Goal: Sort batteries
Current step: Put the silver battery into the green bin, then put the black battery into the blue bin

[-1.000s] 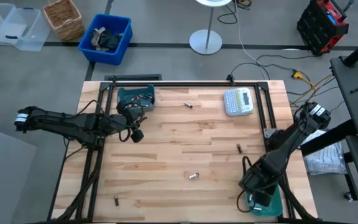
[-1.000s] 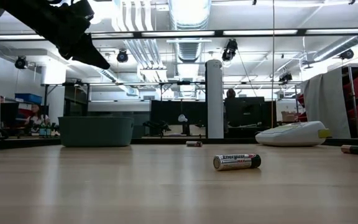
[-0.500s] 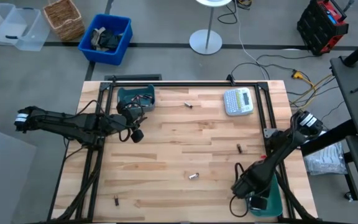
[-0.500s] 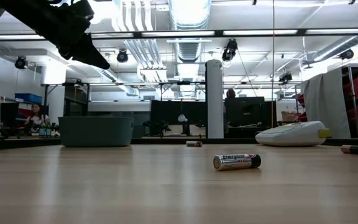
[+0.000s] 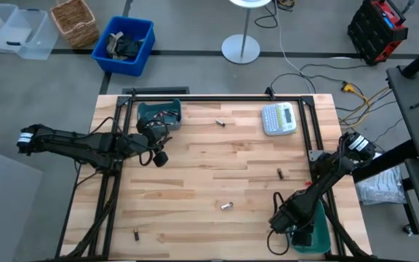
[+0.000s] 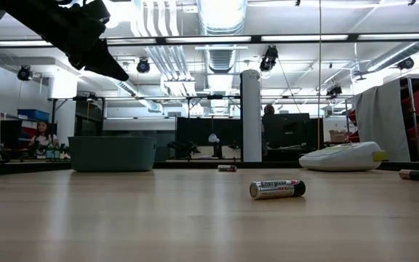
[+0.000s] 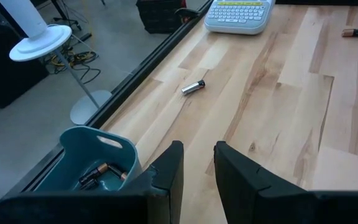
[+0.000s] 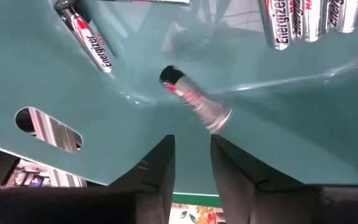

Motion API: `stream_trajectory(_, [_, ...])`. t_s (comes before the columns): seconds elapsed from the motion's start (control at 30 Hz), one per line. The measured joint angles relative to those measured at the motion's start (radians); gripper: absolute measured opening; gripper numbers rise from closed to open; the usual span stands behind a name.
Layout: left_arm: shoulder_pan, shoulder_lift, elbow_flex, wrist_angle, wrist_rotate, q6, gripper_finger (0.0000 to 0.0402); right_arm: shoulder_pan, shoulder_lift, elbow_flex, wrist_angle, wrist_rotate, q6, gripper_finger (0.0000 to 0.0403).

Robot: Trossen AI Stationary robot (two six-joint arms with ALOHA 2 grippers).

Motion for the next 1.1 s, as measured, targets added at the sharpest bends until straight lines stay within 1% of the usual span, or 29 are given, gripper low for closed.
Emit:
stream_trajectory(0.3, [0.0, 0.0, 0.0, 0.0, 0.0, 0.0, 0.0071, 0.0, -0.007, 0.0, -0.002, 0.0, 0.001, 0.0118])
stream_trajectory(0.47, [0.0, 0.0, 0.0, 0.0, 0.0, 0.0, 0.0071, -0.022, -0.049, 0.0, -0.009, 0.002, 0.022, 0.0121])
stream_trajectory(0.53, [0.0, 0.0, 0.0, 0.0, 0.0, 0.0, 0.0071, -0.037, -0.07, 0.004, -0.01, 0.021, 0.028, 0.0117])
stream_trajectory(0.63, [0.0, 0.0, 0.0, 0.001, 0.0, 0.0, 0.0071, -0.067, -0.103, 0.023, -0.008, 0.113, 0.007, 0.0106])
stream_trajectory(0.83, [0.0, 0.0, 0.0, 0.006, 0.0, -0.001, 0.0071, -0.145, -0.151, 0.061, -0.002, 0.337, -0.1, 0.0081])
stream_trajectory(1.1, [0.0, 0.0, 0.0, 0.006, 0.001, -0.004, 0.0071, -0.255, -0.157, 0.097, 0.019, 0.544, -0.297, 0.0051])
